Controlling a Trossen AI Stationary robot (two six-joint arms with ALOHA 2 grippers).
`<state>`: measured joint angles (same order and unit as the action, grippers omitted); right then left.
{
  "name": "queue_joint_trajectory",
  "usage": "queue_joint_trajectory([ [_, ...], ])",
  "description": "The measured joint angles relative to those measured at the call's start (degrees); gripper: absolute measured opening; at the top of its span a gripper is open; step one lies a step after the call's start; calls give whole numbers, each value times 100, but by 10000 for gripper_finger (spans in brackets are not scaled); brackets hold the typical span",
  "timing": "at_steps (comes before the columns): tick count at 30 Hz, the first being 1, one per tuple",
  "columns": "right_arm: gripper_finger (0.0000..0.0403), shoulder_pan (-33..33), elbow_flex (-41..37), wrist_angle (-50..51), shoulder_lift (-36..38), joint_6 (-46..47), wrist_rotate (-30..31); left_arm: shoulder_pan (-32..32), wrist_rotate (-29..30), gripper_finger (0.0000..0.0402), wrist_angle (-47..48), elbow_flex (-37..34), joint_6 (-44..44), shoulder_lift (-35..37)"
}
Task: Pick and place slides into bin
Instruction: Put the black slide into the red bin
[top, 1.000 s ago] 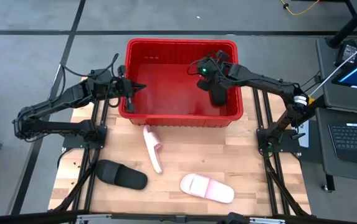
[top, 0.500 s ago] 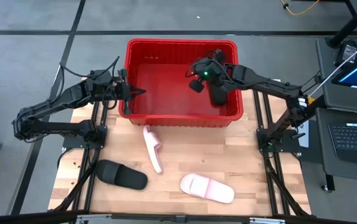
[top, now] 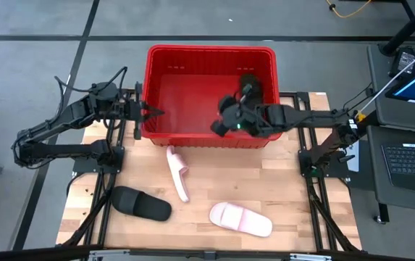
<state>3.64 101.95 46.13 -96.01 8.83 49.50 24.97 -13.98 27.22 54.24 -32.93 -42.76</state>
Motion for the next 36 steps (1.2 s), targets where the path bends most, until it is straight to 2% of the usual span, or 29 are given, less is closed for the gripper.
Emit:
queue_joint_trajectory([
  [8, 1, 945, 0, -4, 0, 596, 304, -256, -114, 1, -41, 0, 1641, -4],
  [12, 0, 1455, -2, 12, 0, 610, 294, -826, -114, 1, -621, 0, 2345, -26],
  [16, 0, 1954, -3, 240, 0, 1040, 296, -1668, 44, 1, -1347, 0, 2452, -184],
  [18, 0, 2175, -125, 343, 7, 1409, 306, -2144, 649, 1, -1585, 0, 2456, -286],
  [21, 0, 2480, -459, 372, -8, 1792, 373, -2869, 1990, 2, -1525, 0, 2686, -474],
  [23, 0, 2644, -687, 293, -6, 1978, 435, -3317, 2660, 2, -1445, 0, 2945, -626],
  [29, 0, 2964, -1189, 210, -7, 2412, 494, -4609, 3635, 2, -1425, 69, 3481, -1194],
  [36, 0, 3089, -1244, 126, -4, 2218, 493, -5818, 4945, 2, 8, 913, 4977, -1668],
])
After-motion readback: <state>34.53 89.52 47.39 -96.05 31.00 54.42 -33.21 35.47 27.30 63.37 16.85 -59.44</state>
